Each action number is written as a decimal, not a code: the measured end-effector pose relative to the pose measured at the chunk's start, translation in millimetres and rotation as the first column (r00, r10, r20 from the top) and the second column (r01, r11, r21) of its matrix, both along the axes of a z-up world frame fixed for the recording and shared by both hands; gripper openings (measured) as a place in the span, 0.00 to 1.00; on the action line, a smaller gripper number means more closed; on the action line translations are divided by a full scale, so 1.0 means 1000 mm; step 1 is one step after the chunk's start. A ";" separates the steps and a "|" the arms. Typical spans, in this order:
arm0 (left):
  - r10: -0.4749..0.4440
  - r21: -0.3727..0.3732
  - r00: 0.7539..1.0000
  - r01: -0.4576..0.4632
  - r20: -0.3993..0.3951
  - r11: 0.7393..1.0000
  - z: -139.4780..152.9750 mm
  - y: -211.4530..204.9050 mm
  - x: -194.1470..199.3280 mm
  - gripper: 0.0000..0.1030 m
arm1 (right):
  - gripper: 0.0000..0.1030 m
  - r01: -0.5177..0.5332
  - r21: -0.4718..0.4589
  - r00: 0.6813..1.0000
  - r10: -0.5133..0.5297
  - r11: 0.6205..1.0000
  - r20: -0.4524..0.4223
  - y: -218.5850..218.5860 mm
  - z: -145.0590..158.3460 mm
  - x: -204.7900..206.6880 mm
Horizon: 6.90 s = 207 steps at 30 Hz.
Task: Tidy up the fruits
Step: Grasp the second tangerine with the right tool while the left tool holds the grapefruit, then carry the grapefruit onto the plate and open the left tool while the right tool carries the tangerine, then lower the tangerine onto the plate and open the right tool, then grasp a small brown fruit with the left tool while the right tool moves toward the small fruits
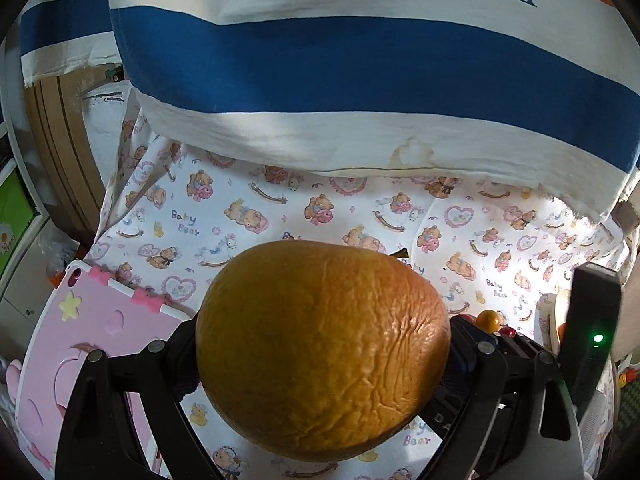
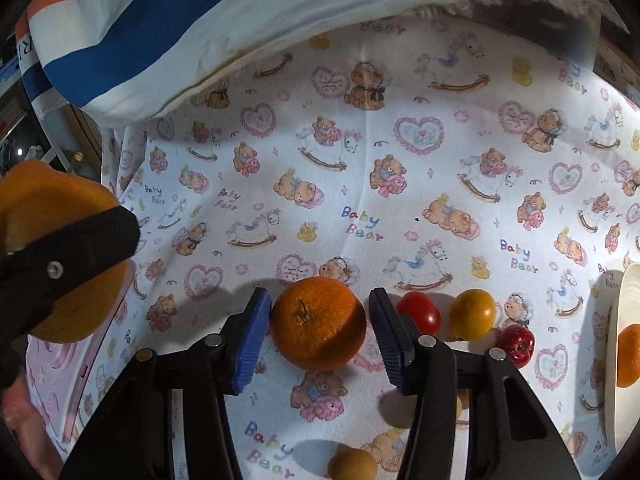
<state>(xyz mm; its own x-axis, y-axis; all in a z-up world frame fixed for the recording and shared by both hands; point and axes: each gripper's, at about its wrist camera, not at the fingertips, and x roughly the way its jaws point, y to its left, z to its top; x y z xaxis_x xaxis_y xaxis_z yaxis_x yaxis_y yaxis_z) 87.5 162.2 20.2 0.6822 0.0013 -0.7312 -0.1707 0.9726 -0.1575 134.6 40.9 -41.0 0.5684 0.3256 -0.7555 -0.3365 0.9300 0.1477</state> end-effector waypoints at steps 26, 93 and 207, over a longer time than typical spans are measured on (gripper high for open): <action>-0.026 -0.026 0.999 0.027 0.018 0.999 0.005 -0.005 -0.006 0.89 | 0.52 0.025 -0.010 0.999 -0.025 1.000 -0.027 -0.047 0.000 -0.024; -0.512 0.047 0.859 0.511 0.024 0.859 0.021 -0.300 -0.031 0.89 | 0.48 0.438 0.132 0.859 -0.457 0.889 0.229 -0.384 0.057 -0.111; -0.254 0.182 0.967 0.245 0.029 0.952 0.026 -0.166 -0.034 0.97 | 0.59 0.459 0.071 0.863 -0.463 0.886 0.202 -0.362 0.041 -0.107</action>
